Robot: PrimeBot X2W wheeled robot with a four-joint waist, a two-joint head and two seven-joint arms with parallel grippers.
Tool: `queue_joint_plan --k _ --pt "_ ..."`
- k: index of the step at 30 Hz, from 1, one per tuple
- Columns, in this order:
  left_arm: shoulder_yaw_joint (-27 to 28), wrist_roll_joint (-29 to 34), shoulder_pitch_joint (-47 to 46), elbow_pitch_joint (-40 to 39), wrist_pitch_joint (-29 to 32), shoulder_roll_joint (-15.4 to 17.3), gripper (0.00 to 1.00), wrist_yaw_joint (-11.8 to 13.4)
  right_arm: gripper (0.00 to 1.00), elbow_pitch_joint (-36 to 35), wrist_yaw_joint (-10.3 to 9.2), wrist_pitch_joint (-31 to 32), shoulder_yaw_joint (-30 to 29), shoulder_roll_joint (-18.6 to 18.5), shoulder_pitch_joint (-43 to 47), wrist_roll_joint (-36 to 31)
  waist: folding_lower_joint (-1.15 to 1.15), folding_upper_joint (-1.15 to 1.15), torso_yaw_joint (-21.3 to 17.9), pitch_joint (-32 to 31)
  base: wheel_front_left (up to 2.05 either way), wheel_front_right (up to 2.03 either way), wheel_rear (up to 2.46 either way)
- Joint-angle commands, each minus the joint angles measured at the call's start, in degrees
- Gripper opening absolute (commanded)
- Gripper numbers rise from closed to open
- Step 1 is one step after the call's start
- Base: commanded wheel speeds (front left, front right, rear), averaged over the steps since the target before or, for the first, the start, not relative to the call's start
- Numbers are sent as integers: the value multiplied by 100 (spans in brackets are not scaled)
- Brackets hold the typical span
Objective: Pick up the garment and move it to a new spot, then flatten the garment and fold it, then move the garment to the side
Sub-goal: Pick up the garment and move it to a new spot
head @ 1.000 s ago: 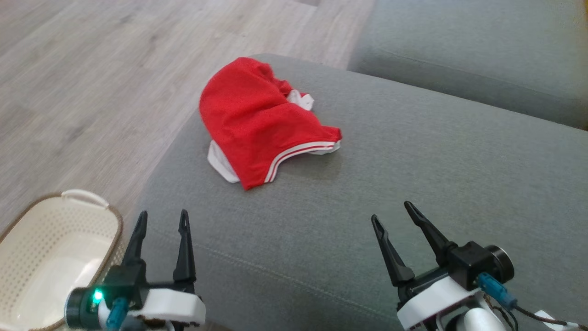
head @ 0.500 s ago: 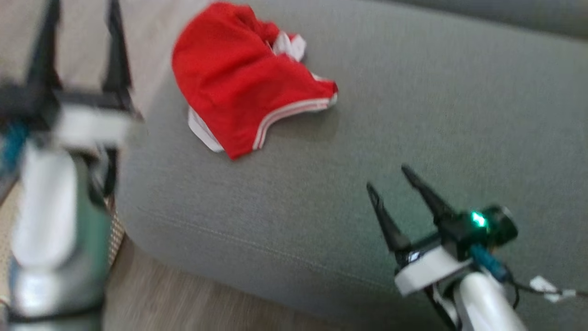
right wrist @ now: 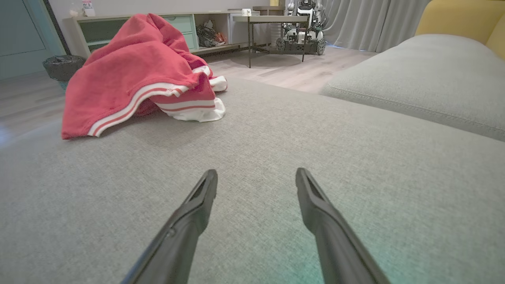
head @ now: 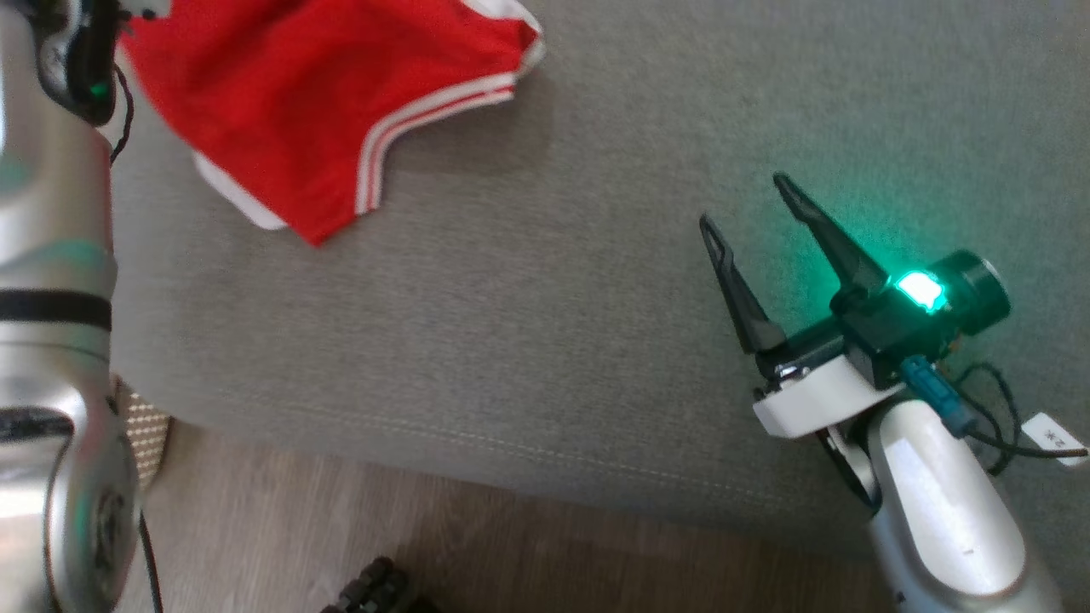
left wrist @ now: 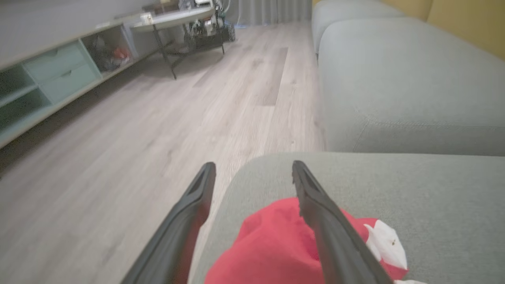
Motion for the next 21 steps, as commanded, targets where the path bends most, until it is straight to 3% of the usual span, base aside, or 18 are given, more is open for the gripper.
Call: queue_joint_plan --k 1,9,10,13,21 --pt "136 -60 -185 -8 57 358 100 -12 100 -213 -1 -50 155 45 -54 17 -2 0 -251 339 0 0 0" --pt "-147 -3 -416 1405 447 360 100 -73 100 -239 -1 -50 202 5 -123 136 -2 0 -299 511 0 0 0" --pt "-209 -18 -411 1533 515 324 0 -97 100 -233 -1 -50 197 7 -129 146 -2 0 -311 489 0 0 0" --pt "-380 -36 -440 1656 353 321 0 -132 100 -217 -1 -50 176 25 -143 168 -2 0 -331 383 0 0 0" --pt "-777 41 -451 1545 -870 457 0 -144 100 -90 -1 -50 255 189 -36 319 -2 0 -423 -275 0 0 0"
